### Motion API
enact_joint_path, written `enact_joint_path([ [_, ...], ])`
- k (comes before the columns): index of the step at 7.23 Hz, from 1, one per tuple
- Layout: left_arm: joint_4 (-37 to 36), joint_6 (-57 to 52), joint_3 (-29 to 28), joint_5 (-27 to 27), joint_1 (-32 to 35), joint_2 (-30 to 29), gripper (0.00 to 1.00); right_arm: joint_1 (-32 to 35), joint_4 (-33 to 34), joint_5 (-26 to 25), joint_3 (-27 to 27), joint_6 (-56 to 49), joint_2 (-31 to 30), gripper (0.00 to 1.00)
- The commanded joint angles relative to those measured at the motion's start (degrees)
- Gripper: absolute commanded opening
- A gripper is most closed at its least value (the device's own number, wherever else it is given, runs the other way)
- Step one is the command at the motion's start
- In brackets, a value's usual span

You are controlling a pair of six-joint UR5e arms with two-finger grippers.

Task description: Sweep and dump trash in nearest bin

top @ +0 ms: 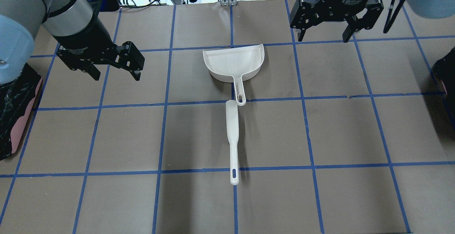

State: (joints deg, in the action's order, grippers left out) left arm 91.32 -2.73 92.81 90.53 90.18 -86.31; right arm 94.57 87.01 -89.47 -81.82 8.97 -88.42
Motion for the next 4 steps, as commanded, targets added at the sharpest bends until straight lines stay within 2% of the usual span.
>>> enact_joint_path([
  [1, 0.0, 0.0, 0.1, 0.0, 0.0, 0.0, 1.0, 0.0, 0.0, 0.0, 0.0, 0.0, 0.0, 1.0],
  [4, 0.0, 0.0, 0.4, 0.0, 0.0, 0.3, 1.0, 0.0, 0.0, 0.0, 0.0, 0.0, 0.0, 1.0],
])
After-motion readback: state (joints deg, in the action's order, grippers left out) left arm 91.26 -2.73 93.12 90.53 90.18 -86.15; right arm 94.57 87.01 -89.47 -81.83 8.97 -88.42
